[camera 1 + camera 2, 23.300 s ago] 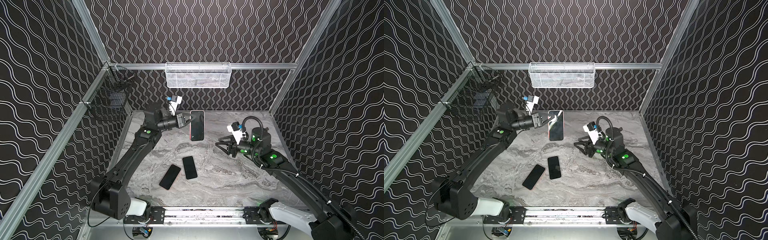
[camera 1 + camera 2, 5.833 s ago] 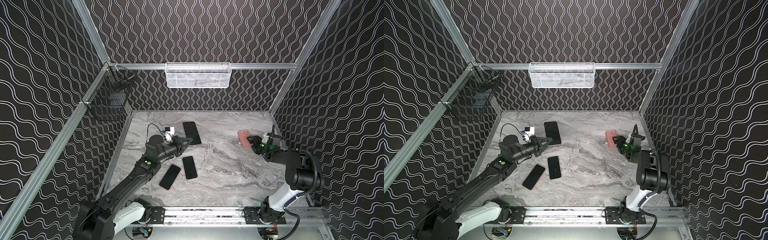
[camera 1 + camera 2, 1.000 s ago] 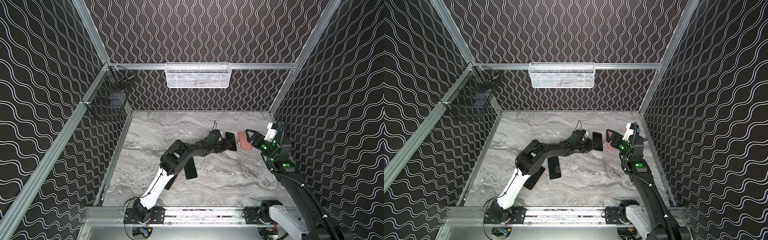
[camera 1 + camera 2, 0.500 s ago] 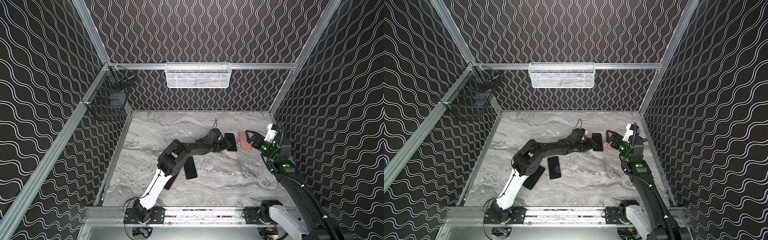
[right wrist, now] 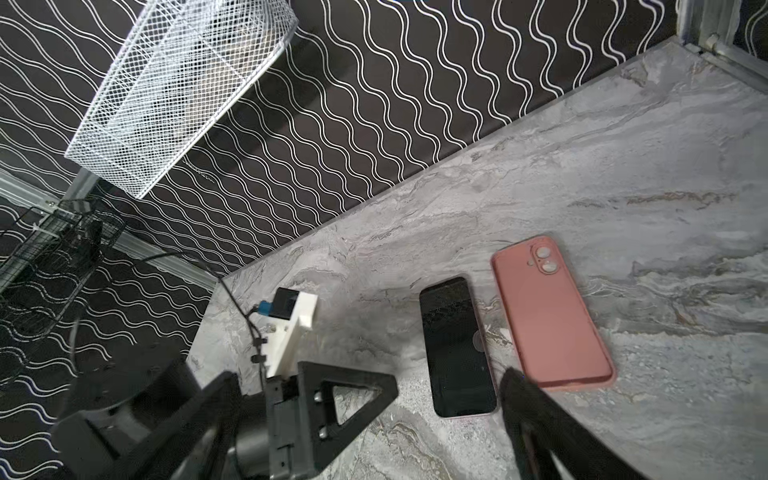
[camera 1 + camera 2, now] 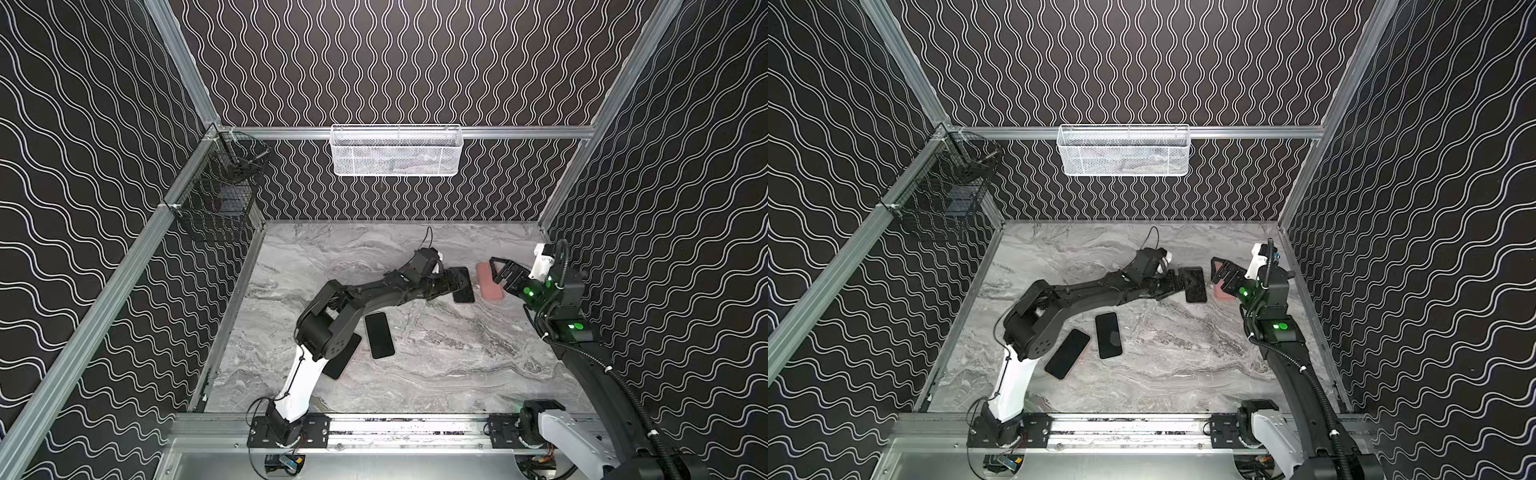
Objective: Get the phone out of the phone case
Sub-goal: 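Move the right gripper over the black phone in pale case while the left gripper withdraws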
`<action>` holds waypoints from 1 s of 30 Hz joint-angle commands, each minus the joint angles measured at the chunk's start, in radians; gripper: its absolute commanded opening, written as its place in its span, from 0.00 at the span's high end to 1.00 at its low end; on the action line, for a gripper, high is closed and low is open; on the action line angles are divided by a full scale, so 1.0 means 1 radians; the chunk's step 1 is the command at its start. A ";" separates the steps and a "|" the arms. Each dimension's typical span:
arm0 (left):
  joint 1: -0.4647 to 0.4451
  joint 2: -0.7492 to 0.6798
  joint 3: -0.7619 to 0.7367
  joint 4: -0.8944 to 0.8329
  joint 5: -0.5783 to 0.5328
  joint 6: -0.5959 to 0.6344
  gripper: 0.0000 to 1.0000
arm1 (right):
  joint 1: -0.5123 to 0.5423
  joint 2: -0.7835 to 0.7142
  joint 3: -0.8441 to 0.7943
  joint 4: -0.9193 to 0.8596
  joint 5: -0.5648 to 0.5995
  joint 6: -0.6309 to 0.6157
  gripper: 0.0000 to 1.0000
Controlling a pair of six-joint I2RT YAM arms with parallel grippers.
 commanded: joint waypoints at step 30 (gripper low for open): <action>0.738 -0.598 -0.182 -0.575 0.036 0.572 0.01 | 0.886 0.511 0.360 -0.310 0.516 0.075 0.01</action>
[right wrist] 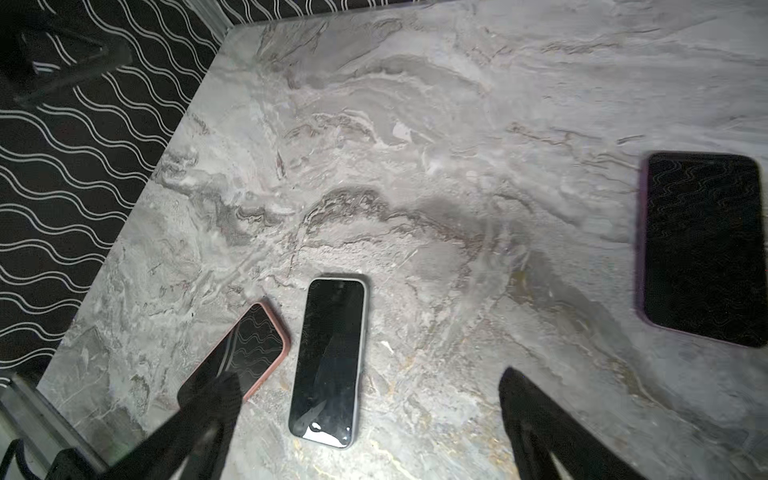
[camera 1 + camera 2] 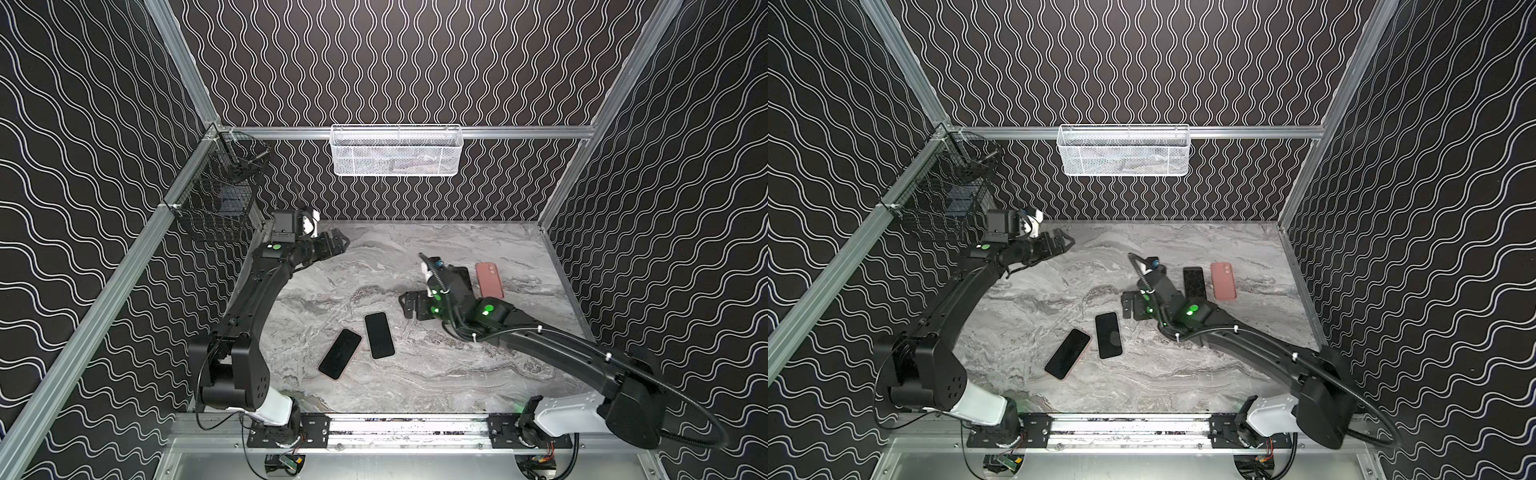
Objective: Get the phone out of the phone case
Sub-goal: 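Move the right gripper over the black phone in pale case while the left gripper withdraws, then grasp the pale-cased black phone with the right gripper and lift it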
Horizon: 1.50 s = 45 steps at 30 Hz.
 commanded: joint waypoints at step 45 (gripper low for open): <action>0.144 0.020 -0.037 0.010 0.034 0.007 0.01 | 0.183 0.659 0.367 -0.301 -0.052 0.116 0.09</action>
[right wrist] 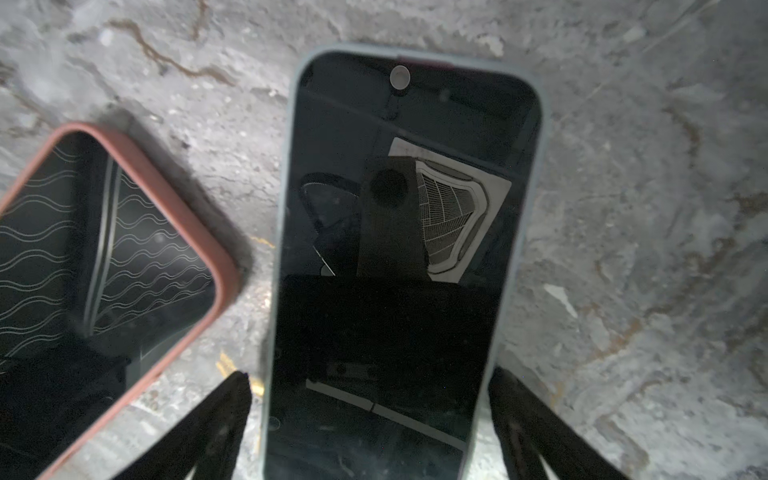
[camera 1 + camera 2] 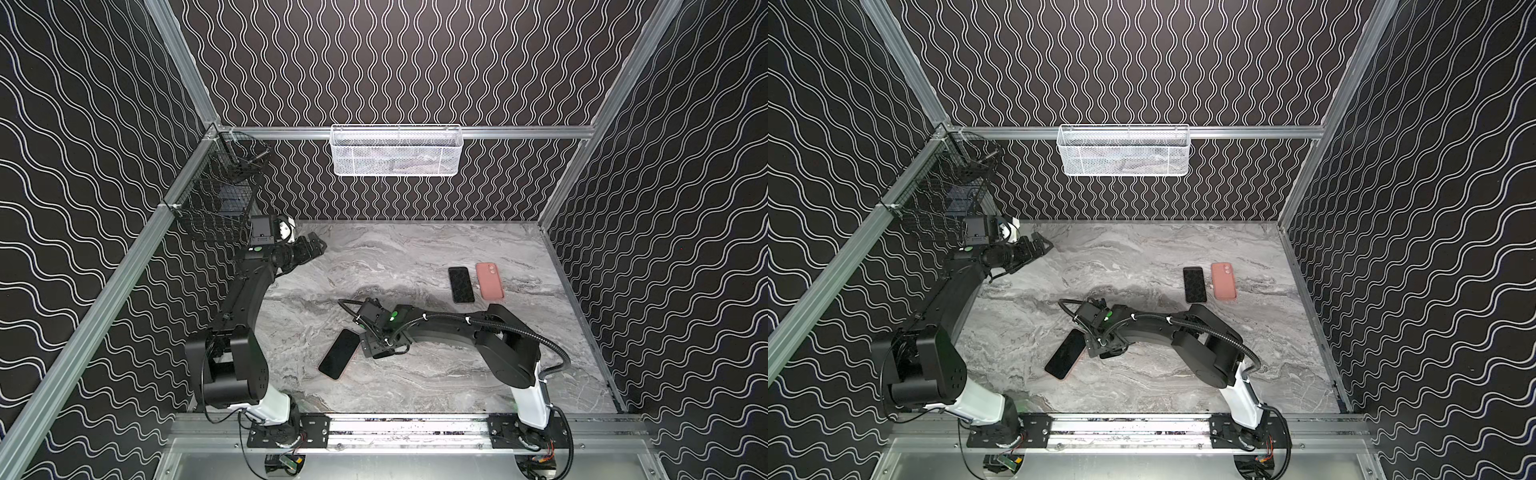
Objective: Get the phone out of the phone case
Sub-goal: 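Grasp the pale-cased black phone with the right gripper and lift it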
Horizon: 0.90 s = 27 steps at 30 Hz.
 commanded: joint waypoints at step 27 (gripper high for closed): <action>0.005 -0.011 -0.009 0.028 0.007 -0.006 0.01 | 0.017 0.029 -0.012 -0.008 0.033 0.027 0.15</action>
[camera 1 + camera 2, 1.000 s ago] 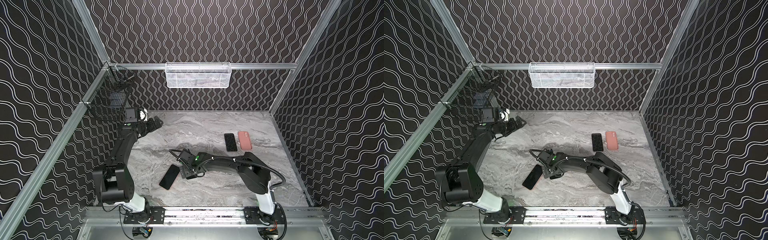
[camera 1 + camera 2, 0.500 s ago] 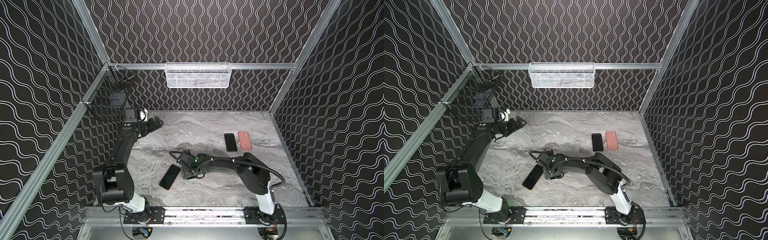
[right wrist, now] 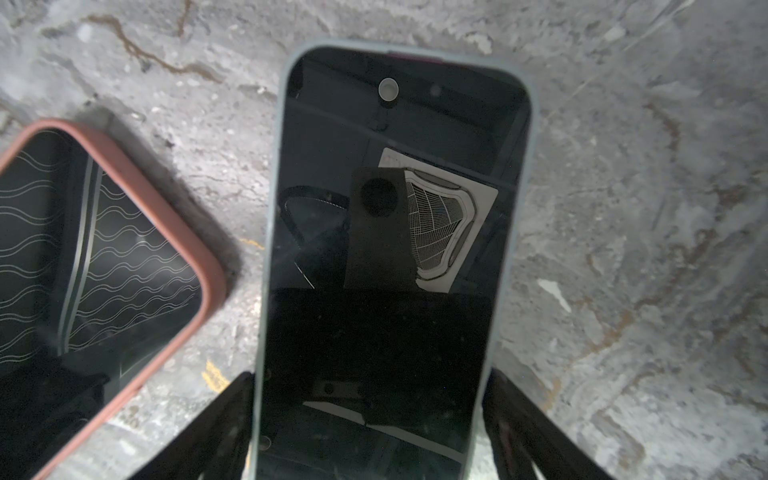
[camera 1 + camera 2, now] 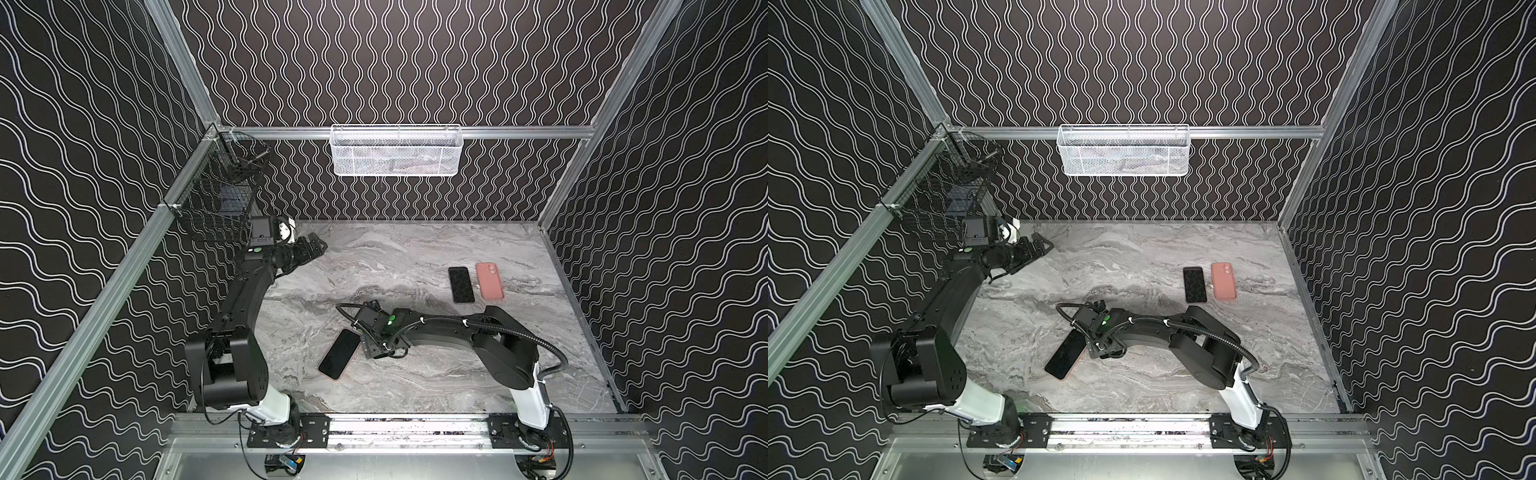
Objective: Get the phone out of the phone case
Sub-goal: 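Grasp the pale-cased black phone with the right gripper and lift it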
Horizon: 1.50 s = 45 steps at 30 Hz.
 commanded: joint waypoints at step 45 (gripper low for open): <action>-0.095 -0.098 -0.260 0.168 0.145 -0.192 0.01 | -0.117 -0.169 -0.185 0.183 -0.073 -0.054 0.26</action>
